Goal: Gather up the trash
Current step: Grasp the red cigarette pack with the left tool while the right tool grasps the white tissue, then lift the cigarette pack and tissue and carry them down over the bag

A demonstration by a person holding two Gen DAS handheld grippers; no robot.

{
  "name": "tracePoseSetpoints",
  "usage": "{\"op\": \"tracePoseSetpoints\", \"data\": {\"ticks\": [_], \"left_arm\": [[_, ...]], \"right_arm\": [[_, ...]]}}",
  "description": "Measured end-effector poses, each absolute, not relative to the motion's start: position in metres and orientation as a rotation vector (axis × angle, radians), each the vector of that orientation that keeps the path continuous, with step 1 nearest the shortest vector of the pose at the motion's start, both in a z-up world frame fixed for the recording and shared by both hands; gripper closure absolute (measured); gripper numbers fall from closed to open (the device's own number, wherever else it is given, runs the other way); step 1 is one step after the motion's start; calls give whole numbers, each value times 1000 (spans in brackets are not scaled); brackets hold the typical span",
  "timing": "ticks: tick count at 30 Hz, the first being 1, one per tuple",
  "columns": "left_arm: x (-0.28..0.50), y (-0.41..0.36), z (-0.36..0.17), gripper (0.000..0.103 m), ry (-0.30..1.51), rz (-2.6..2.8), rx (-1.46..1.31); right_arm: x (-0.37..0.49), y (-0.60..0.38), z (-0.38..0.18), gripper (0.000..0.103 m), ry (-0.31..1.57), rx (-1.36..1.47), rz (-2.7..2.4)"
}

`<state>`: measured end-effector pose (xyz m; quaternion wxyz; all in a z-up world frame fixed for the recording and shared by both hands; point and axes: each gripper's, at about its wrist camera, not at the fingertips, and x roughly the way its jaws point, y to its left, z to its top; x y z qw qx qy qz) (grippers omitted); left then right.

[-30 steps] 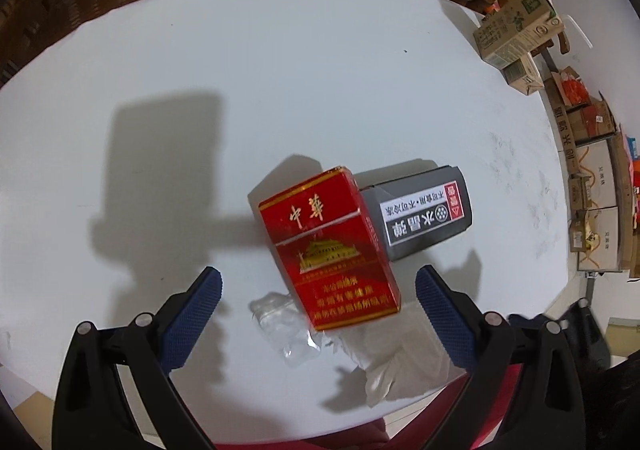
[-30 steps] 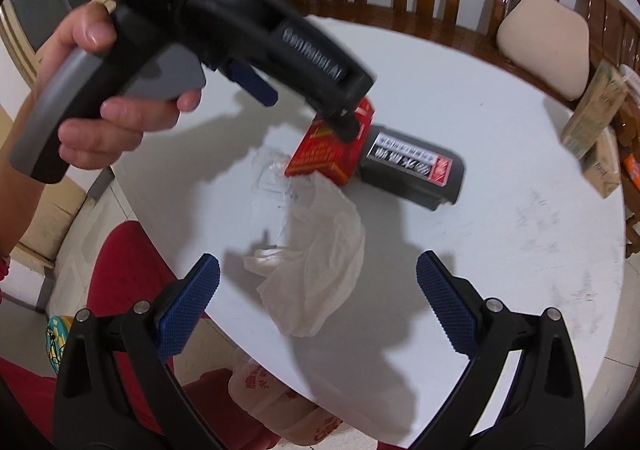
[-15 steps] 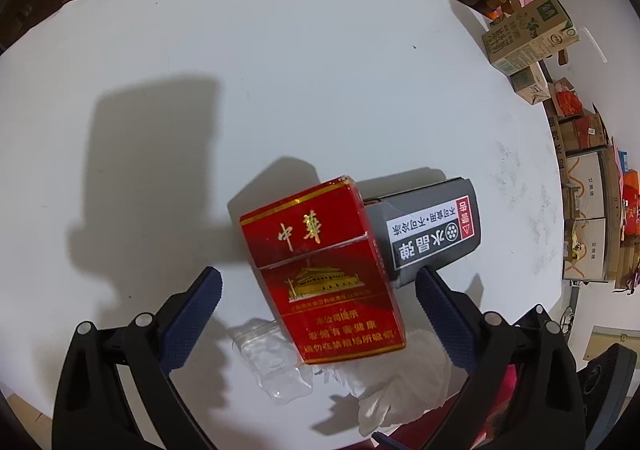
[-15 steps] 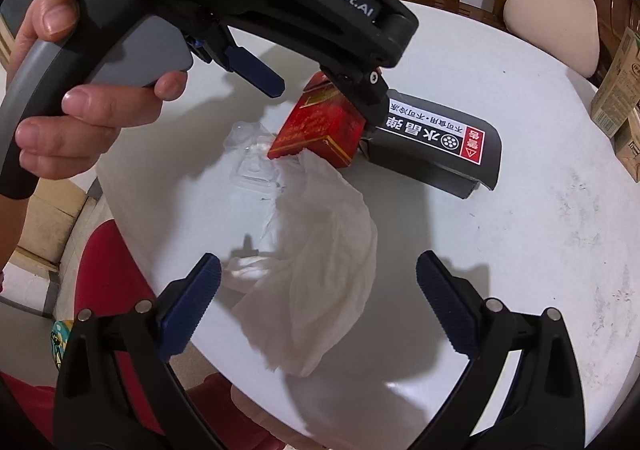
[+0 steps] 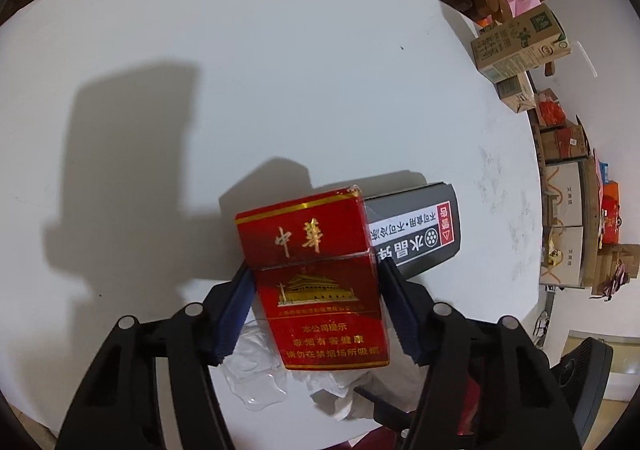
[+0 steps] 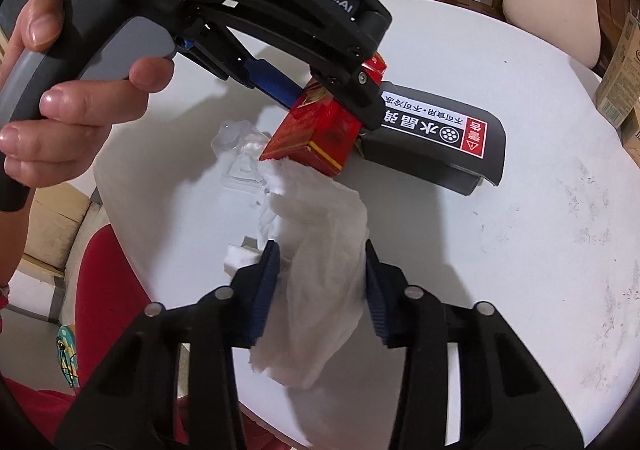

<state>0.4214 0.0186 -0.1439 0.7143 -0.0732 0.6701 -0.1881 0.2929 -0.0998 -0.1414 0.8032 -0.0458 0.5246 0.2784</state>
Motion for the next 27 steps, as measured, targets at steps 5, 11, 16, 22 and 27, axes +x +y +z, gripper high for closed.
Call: {"op": "tracePoseSetpoints", "data": {"ticks": [5,11,16,22,27], "left_arm": [[418,19,-137,43,1443,-404,-132],[415,21,-121,43,1394,-418,-134],[407,23,-101,43,1341,-408,-117],[378,28,-66,43,1243,-378,-40],[332,32,-31,43,1143,-379,15]], "right_arm": [[293,-105,-134,84,1106,-97,587],[288,-118,-123,85,1085,-100,545],[279,-128,-100,85,1027,-130,499],[267,-154,-59,85,943,-154,388],[246,-165,-20,85,859,-166,320]]}}
